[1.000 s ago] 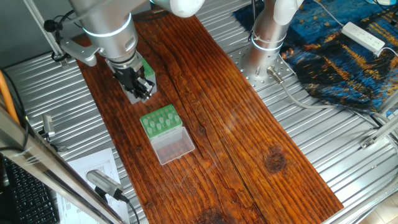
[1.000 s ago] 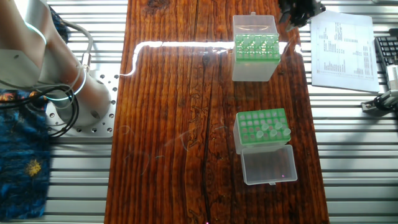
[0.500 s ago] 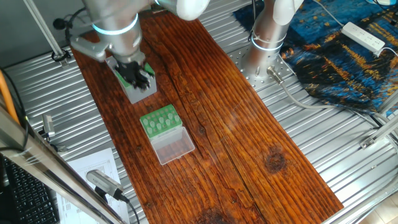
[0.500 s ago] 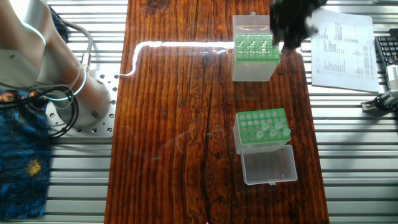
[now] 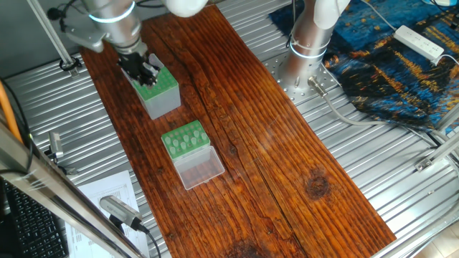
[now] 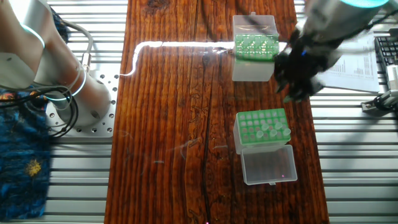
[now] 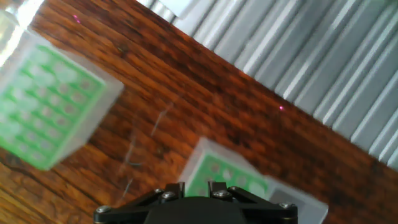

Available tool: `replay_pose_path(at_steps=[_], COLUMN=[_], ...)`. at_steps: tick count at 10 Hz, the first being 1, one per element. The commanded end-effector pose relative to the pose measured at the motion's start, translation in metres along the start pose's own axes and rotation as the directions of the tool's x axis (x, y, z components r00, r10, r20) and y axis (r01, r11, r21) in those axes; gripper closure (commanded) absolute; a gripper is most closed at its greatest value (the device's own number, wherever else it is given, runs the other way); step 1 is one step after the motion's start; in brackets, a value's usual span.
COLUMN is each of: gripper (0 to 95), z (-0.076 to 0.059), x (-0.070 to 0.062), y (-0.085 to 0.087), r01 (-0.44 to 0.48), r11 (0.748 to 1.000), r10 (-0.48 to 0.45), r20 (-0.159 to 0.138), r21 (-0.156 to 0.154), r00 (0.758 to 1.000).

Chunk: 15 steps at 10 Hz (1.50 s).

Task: Transfer all large pipette tips from one holder to another

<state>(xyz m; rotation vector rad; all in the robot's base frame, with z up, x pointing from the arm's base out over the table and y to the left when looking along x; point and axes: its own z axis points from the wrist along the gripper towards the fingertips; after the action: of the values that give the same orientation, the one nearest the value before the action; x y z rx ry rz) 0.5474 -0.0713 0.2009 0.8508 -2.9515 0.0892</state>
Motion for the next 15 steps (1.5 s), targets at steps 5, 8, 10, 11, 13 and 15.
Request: replay_pose_path(at_steps=[5,8,10,11,13,15], gripper=[76.0,76.0,76.0,76.0,76.0,76.0], z=[0.0153,0.0154,0.0160,0.0140,0.0128,0.0119], x=[0.0127,0.0131,0.0127,0.0135,0.0139,0.0147], y=[0.0020,0.0021,0.0024,0.0030,0.0037,0.0044], r01=[-0.205,-0.215,-0.269,-0.287,-0.341,-0.359], r11=[0.975,0.974,0.960,0.955,0.937,0.930], r10=[0.210,0.218,0.272,0.290,0.343,0.360], r20=[0.050,0.029,0.034,0.036,0.005,0.006], r21=[-0.082,-0.071,-0.078,-0.078,-0.077,-0.074], r00=[0.977,0.976,0.962,0.956,0.939,0.933])
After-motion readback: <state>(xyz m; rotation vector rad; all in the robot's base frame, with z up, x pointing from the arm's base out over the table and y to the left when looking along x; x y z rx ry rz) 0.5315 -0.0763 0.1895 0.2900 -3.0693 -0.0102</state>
